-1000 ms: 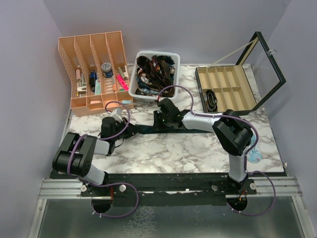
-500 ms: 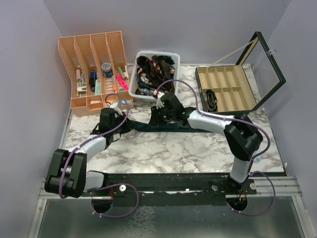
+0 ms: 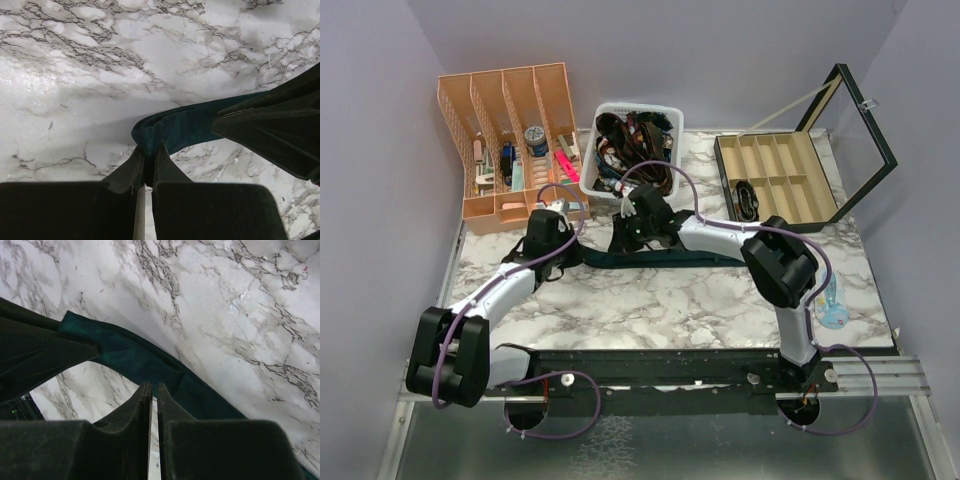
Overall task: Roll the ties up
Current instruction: Roll the tie at the center of the board.
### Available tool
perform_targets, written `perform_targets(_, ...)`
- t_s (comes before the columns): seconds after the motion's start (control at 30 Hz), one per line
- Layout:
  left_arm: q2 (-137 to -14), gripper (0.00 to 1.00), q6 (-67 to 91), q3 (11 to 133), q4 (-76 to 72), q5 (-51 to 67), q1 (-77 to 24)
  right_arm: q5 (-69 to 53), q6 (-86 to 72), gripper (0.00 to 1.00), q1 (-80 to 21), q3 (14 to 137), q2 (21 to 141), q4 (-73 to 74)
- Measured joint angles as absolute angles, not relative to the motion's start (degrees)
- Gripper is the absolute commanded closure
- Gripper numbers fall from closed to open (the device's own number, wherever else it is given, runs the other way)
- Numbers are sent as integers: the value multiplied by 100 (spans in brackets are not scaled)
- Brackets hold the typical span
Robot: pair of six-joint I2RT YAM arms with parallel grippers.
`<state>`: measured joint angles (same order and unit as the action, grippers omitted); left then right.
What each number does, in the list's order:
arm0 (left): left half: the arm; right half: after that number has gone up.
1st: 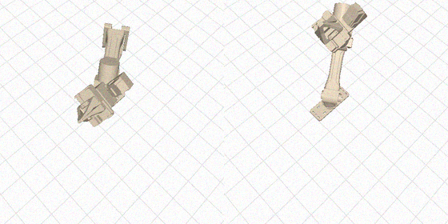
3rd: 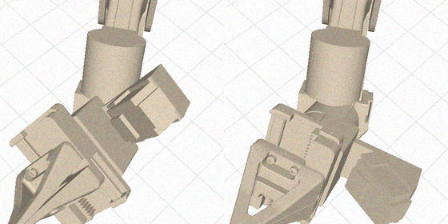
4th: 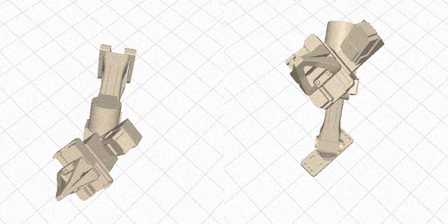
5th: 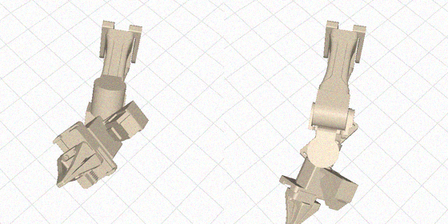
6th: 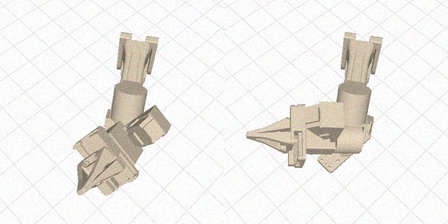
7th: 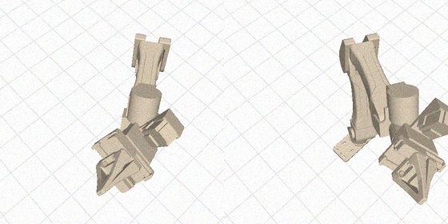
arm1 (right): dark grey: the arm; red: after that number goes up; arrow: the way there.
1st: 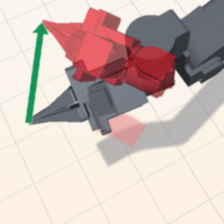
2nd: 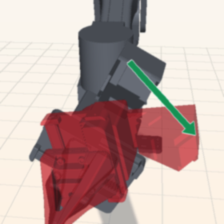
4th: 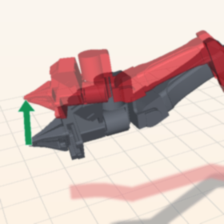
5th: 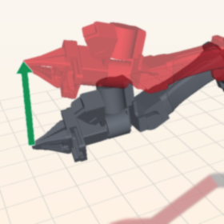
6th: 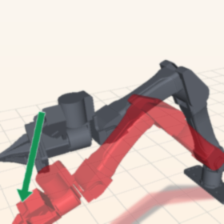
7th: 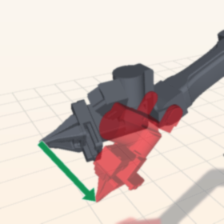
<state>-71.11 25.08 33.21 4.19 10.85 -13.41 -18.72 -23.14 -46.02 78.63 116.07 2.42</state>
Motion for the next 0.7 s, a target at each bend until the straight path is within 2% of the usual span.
perform_targets(0.1,-7100,100,2432,3413,615,904,-1420,-1916,-2399,90,-4609,7933,11789,257)
perform_targets(0.7,-6897,100,2147,3968,1476,-154,-2078,-2228,-2967,91,-4744,8064,12291,167)
